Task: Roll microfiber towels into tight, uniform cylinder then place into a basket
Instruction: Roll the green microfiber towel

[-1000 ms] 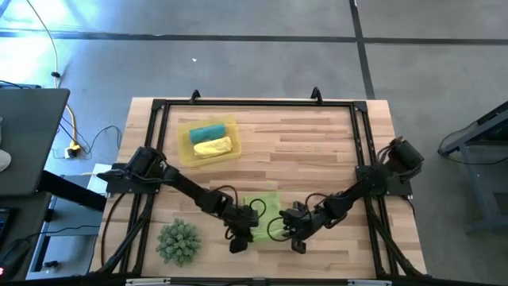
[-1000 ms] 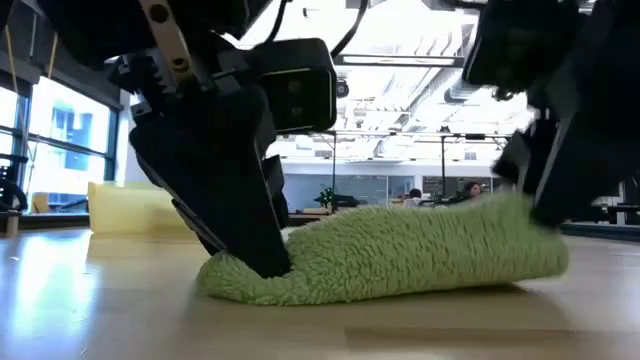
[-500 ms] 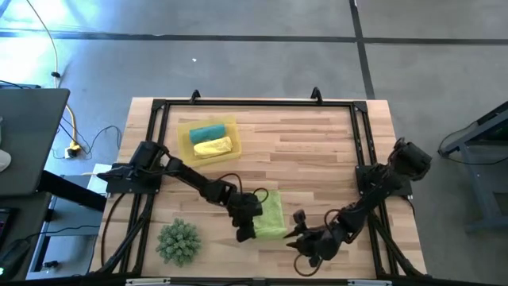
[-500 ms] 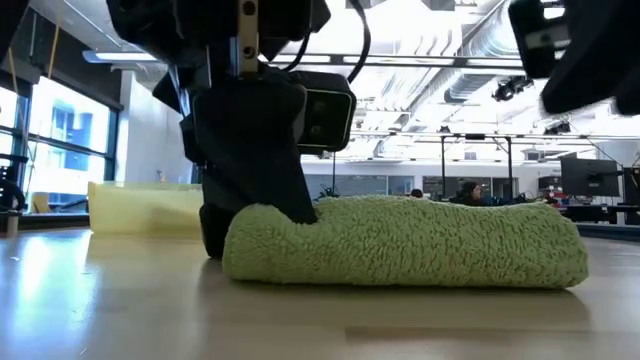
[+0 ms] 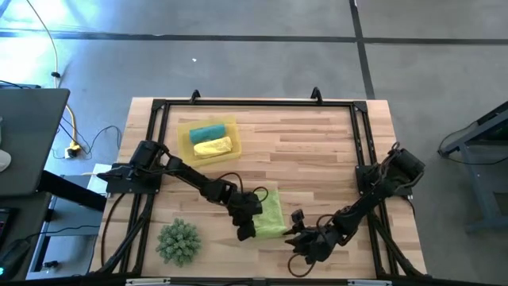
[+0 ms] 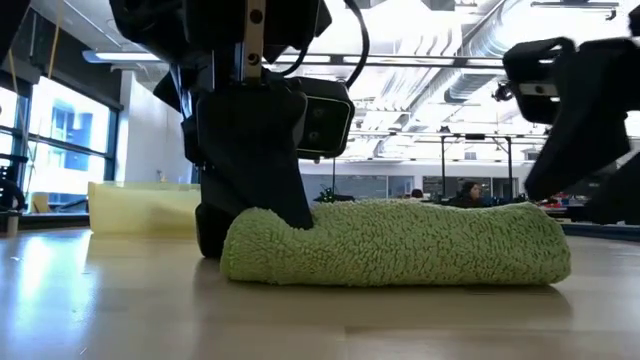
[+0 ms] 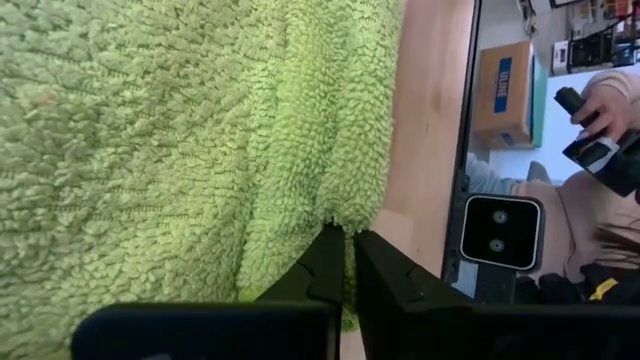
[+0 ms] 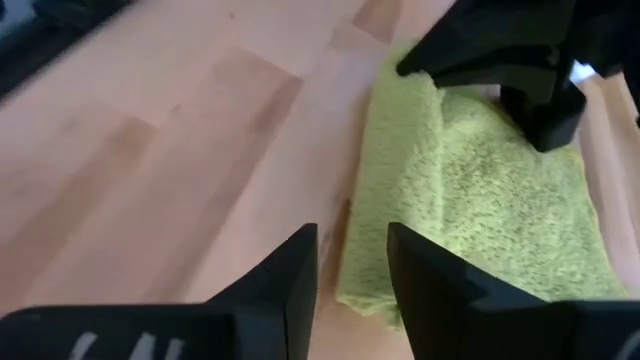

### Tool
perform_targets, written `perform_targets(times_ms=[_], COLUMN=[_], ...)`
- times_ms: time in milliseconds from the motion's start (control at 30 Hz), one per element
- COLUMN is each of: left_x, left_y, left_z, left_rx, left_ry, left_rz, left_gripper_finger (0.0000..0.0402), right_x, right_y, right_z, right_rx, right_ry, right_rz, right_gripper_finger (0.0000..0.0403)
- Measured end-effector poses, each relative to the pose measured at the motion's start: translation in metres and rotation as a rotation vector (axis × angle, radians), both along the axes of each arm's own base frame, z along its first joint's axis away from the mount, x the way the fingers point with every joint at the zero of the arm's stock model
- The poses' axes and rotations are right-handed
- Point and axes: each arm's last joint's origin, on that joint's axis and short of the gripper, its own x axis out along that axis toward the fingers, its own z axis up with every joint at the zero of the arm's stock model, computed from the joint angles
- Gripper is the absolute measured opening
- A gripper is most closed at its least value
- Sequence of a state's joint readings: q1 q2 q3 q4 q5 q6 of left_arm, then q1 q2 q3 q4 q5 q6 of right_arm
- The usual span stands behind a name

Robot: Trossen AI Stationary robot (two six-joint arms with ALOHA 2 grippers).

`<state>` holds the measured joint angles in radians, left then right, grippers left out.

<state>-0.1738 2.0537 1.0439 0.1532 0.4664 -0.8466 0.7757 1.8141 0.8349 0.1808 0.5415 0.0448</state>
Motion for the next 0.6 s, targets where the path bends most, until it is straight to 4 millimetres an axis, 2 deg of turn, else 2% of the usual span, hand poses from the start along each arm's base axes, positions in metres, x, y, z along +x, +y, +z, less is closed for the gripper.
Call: perform_targets(times_ms=[100, 333, 433, 533, 600], left_x=[0.000, 0.000, 0.000, 0.000, 0.000], left_y=[0.000, 0.000, 0.000, 0.000, 0.000], left_z=[0.000, 0.000, 0.000, 0.000, 0.000], left_rx=[-0.001, -0.001, -0.001, -0.001, 0.000], left_ry=[0.004, 0.009, 0.009, 0.008, 0.007], left_rz=[0.006, 0.014, 0.014, 0.014, 0.013], left_gripper_finger=[0.0003, 0.0003, 0.0003, 0.0003, 0.0003], right_x=[0.004, 0.015, 0.015, 0.010, 0.007], right_y=[-0.006, -0.017, -0.018, -0.018, -0.015], right_z=[-0.001, -0.008, -0.012, -0.007, 0.004], right_rx=[-0.019, 0.013, -0.007, -0.031, 0.008], right_ry=[0.012, 0.058, 0.079, 0.084, 0.055], right_rz=[-0.015, -0.025, -0.011, -0.014, -0.026], right_gripper_finger=[0.0128, 0.0184, 0.0192, 0.0193, 0.0193])
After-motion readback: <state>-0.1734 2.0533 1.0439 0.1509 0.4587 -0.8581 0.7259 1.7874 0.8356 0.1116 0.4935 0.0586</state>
